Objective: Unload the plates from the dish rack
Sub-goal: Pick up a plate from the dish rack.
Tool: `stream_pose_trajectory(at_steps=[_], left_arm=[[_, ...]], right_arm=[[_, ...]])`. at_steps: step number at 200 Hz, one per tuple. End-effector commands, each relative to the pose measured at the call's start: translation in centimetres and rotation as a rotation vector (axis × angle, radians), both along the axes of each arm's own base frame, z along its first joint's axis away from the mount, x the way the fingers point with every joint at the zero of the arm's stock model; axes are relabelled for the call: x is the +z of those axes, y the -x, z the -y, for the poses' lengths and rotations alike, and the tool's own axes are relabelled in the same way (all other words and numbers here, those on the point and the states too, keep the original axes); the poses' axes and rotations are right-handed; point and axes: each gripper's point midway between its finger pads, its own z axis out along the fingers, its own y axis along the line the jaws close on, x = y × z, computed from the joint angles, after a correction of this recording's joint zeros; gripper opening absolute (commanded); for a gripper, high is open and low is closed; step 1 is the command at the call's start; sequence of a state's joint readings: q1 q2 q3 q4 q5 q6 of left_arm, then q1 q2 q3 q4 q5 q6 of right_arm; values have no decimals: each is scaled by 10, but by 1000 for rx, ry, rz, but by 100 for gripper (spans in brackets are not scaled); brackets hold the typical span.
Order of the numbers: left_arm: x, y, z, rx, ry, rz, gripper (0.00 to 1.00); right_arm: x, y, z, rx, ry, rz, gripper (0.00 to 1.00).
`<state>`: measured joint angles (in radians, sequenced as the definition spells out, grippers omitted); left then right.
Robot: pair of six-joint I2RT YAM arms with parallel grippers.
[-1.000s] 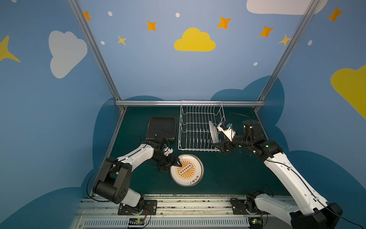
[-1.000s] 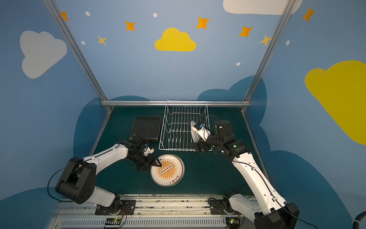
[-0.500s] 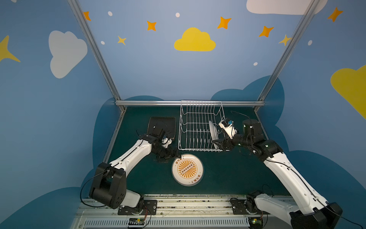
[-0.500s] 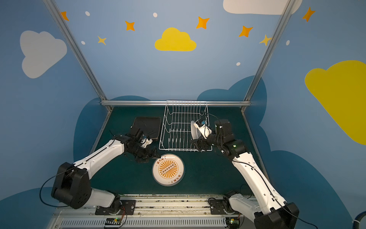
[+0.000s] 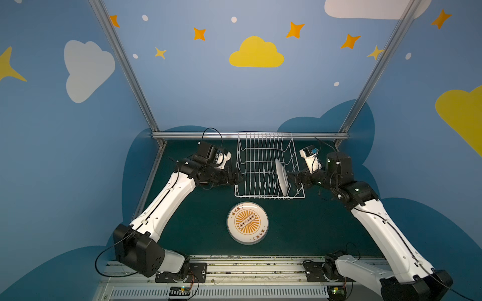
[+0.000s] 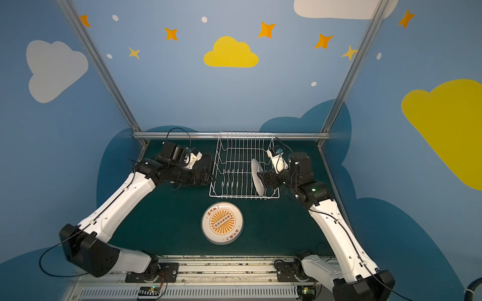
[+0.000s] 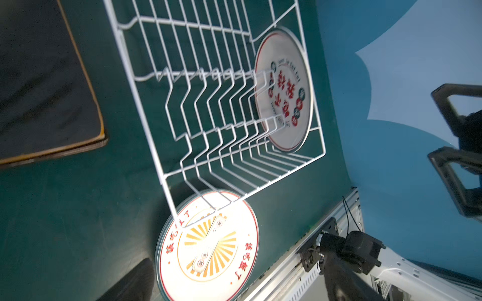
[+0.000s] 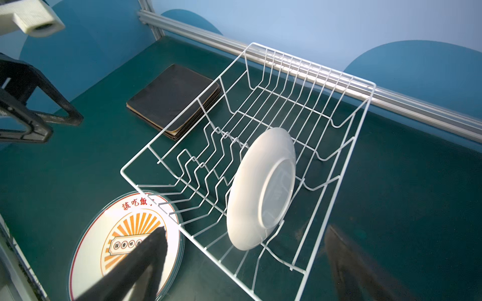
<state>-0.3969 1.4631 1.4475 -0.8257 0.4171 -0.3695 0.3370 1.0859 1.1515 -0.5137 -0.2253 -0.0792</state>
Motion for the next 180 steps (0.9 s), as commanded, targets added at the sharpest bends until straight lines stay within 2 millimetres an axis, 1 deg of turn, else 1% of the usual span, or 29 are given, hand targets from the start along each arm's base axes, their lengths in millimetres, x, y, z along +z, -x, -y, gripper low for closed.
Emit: stream_pose_trajectory(at_steps=[1, 15, 30, 53, 71, 80, 89, 102, 125, 144, 159, 180], left_arm=[[-2, -16, 21, -36, 4, 18, 99], [-2, -27, 36, -46, 22, 18, 99], [-3, -36, 54, -59, 41, 15, 99], [-8, -53, 82, -73, 81, 24, 99], [-14, -66, 102, -91, 96, -2, 98], [-14, -70, 113, -108, 98, -6, 97], [-18, -73, 123, -124, 92, -17, 96], [-21, -77, 134, -140, 88, -30, 95], [-37, -80, 151, -158, 80, -81, 91], [-54, -84, 162, -141, 76, -116, 89], [-61, -85, 171, -132, 84, -130, 88], [-71, -87, 181, -118, 74, -141, 82]], right_arm=[[15, -6, 8, -58, -70, -22, 94], [18, -7, 12, -68, -92, -33, 94], [16, -7, 18, -91, -107, -61, 94], [5, -6, 31, -152, -108, -116, 94], [-1, -4, 43, -201, -134, -150, 94], [-3, -3, 47, -218, -142, -164, 94], [-4, -1, 51, -237, -145, -172, 94], [-6, 1, 57, -265, -144, -183, 94], [-11, 0, 66, -300, -152, -193, 94], [-13, 0, 72, -327, -155, -200, 94], [-14, 0, 74, -335, -160, -194, 94], [-15, 0, 78, -350, -156, -192, 94]])
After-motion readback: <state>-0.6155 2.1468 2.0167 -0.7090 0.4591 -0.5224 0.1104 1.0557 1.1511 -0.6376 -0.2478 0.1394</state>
